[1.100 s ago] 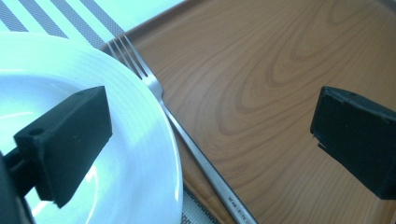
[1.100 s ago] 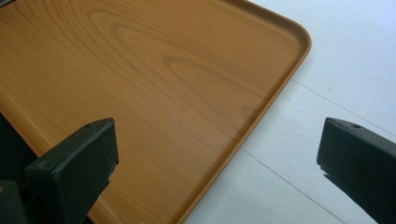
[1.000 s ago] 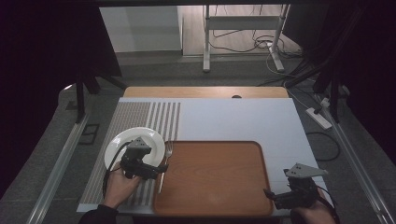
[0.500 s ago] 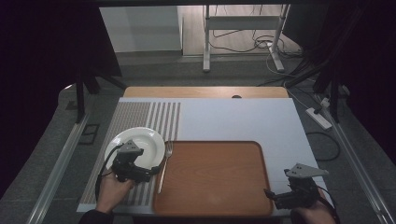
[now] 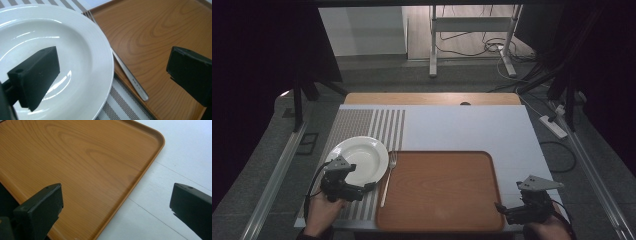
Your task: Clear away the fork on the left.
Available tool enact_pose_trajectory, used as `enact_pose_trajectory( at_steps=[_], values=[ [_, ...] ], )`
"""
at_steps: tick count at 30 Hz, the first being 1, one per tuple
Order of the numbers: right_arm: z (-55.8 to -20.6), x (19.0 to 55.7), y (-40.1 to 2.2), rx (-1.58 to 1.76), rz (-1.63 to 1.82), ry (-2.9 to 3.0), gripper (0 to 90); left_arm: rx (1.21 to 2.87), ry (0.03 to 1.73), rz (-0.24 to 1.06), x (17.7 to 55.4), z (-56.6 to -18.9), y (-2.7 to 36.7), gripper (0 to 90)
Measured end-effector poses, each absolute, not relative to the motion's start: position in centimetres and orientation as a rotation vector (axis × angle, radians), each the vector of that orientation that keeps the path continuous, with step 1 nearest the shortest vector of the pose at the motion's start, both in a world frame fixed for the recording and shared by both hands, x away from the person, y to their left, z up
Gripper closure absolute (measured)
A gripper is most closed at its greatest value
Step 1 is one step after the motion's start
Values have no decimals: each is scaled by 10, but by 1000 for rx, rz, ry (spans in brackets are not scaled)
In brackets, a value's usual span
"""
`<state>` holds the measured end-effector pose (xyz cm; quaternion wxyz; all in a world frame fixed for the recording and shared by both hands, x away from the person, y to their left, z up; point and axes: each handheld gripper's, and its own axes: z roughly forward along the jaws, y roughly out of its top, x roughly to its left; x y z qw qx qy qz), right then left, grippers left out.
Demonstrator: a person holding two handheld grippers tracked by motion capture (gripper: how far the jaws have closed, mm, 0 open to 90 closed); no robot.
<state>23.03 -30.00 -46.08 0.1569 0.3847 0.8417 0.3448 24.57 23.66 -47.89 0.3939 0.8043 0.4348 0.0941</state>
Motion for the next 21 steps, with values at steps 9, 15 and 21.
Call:
enact_pose_trajectory(
  at_steps=[9,15,21],
  values=[
    [-461,230,-300,1109,989,2404,0,2006,1135,210,236,-483,250,0],
    [-461,230,-300,1110,987,2404,0,1996,1153,193,231,-486,257,0],
    [-461,230,-301,1113,987,2403,0,1984,1170,185,226,-488,263,0]
  ],
)
